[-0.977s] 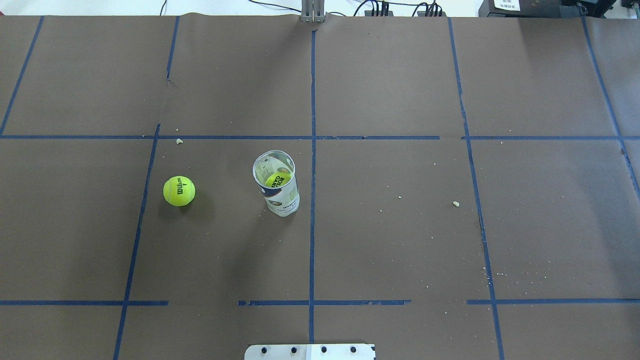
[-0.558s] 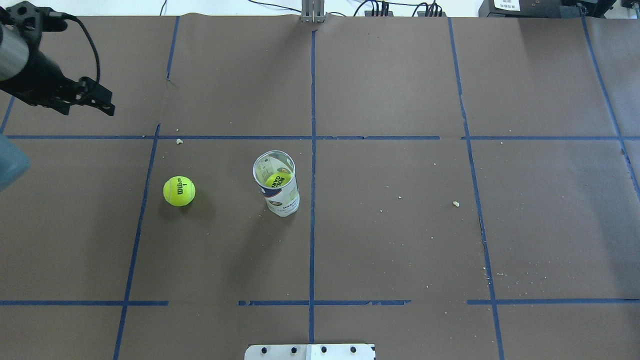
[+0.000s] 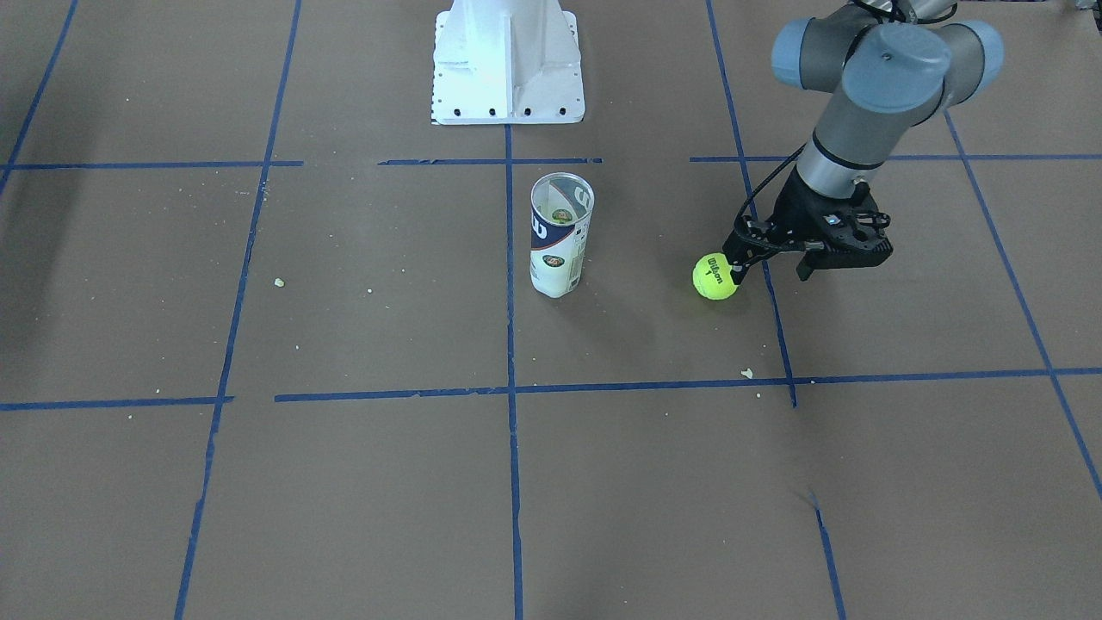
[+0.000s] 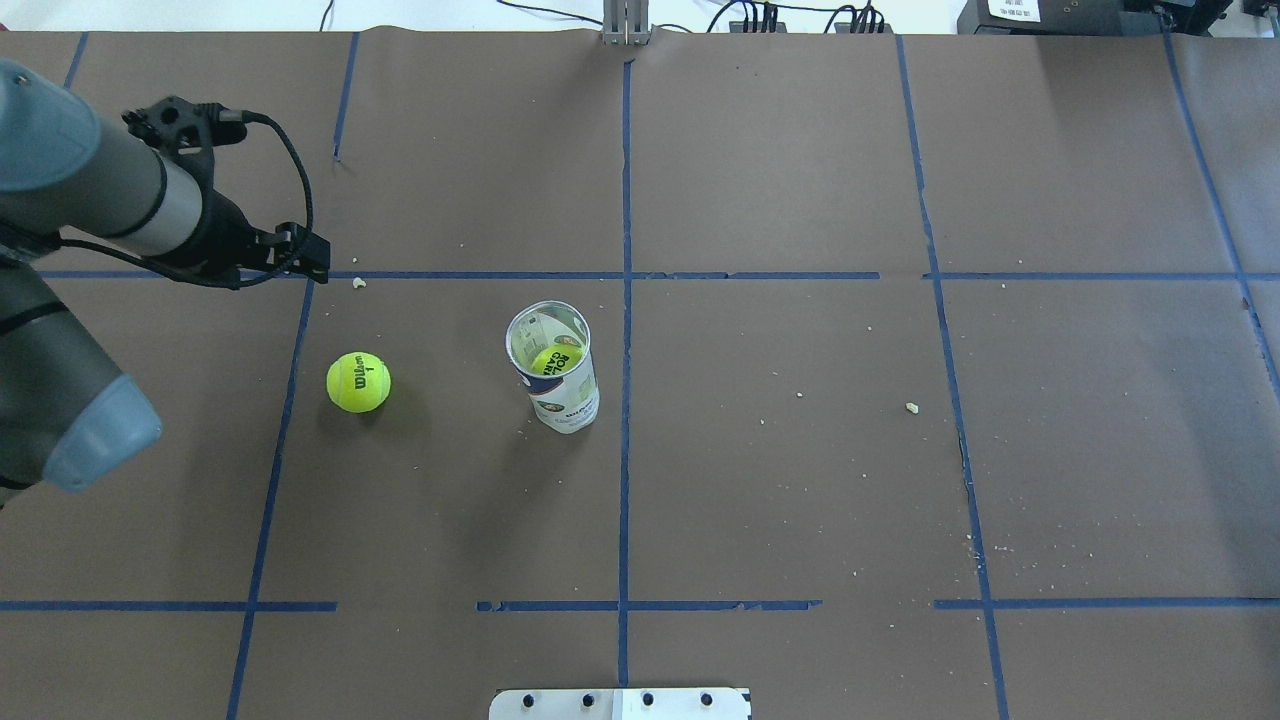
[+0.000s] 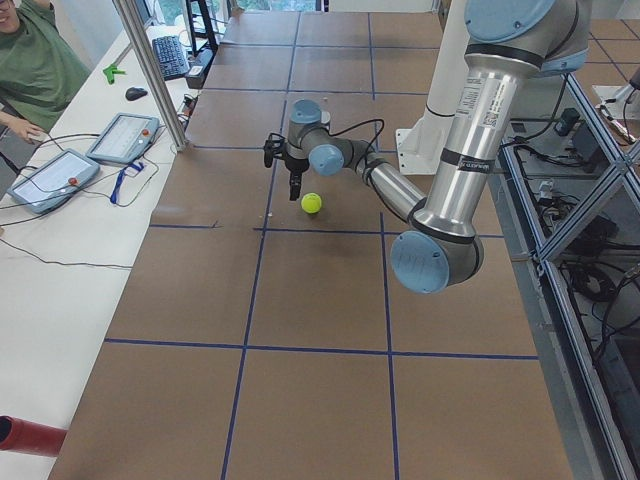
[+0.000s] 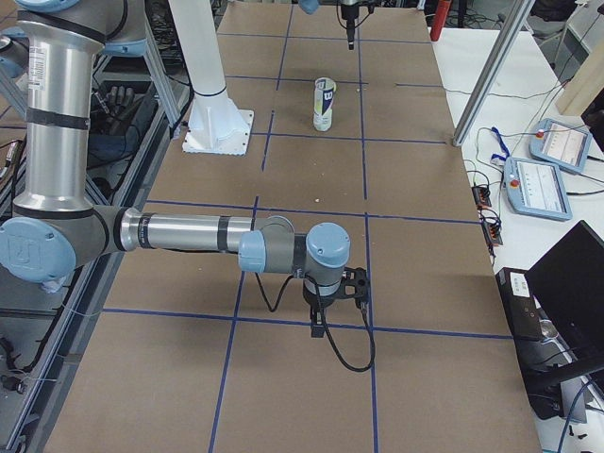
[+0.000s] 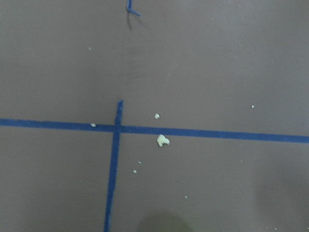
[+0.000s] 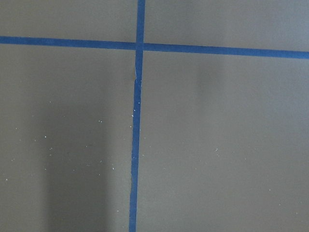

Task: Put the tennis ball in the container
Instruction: 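Reach the left gripper down over the yellow tennis ball, then close the left gripper around the tennis ball, then lift the tennis ball with the left gripper and carry it toward the tube, then lower the ball into the clear tube's opening and open the left gripper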

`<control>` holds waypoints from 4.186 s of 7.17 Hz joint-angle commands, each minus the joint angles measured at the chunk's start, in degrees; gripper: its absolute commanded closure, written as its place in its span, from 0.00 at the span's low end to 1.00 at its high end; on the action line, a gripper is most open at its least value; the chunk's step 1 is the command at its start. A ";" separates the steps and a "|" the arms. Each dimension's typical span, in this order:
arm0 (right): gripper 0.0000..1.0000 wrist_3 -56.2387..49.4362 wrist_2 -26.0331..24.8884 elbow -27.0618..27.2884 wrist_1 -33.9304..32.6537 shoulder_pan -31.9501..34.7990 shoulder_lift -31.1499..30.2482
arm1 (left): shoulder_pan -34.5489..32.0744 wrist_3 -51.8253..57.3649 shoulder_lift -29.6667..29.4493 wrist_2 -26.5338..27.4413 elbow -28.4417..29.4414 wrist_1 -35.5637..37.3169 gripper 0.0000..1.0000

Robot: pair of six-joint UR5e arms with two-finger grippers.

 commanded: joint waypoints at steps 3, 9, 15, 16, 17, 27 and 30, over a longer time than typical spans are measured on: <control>0.00 0.00 0.00 0.00 0.00 0.00 0.00 | 7.41 -6.27 1.50 5.89 4.13 -5.05 0.00; 0.00 0.00 0.00 0.00 0.00 0.00 0.00 | 9.36 -6.89 1.07 6.43 6.52 -6.38 0.22; 0.00 0.00 0.00 0.00 0.00 0.00 0.00 | 5.95 -6.10 1.34 5.91 -9.24 6.03 0.98; 0.00 0.00 0.00 0.00 0.00 0.00 0.00 | 2.19 -5.32 -0.06 5.30 -13.30 11.06 0.98; 0.00 0.00 0.00 0.00 0.00 0.00 0.09 | 0.85 -4.61 -1.12 1.55 -16.99 16.07 0.98; 0.00 0.00 0.00 0.00 0.00 0.00 0.00 | 7.23 -20.41 -31.79 -3.06 -6.07 37.39 0.96; 0.00 0.00 0.00 0.00 0.00 0.00 0.00 | 8.48 -20.87 -34.00 -1.30 -0.52 35.29 0.96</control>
